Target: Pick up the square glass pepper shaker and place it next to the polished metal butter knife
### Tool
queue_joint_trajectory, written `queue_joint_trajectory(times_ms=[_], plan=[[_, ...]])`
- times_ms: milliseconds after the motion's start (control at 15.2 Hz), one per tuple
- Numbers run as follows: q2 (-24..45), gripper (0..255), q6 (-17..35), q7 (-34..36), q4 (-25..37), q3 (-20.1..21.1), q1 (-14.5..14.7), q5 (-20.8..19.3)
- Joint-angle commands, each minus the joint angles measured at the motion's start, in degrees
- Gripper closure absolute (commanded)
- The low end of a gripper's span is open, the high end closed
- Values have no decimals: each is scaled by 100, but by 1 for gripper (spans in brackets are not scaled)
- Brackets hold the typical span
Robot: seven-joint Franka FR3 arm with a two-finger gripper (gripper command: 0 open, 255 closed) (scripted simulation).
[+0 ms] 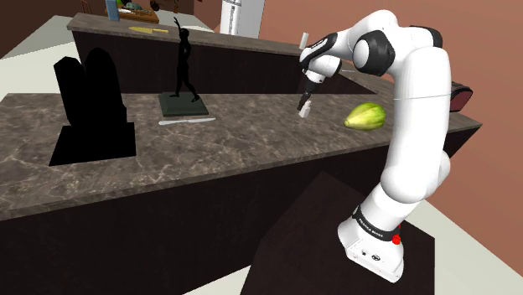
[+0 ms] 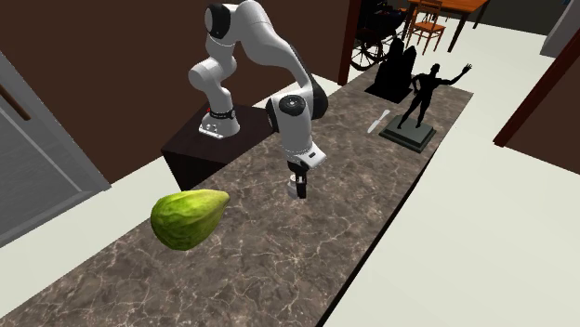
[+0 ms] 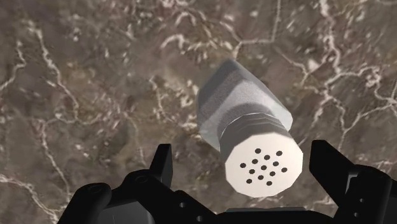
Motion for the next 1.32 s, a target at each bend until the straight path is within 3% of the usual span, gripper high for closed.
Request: queue_joint_trajectory(times_ms=[0,924,990,1254], plan=[[0,255,0,0,0,0,0,0],[-108,255,-171,65,80,-47,24,-82],[-108,0,-171,65,80,-47,24,-82],[-1359,0,1711,-356,-1782,-258,158,327]])
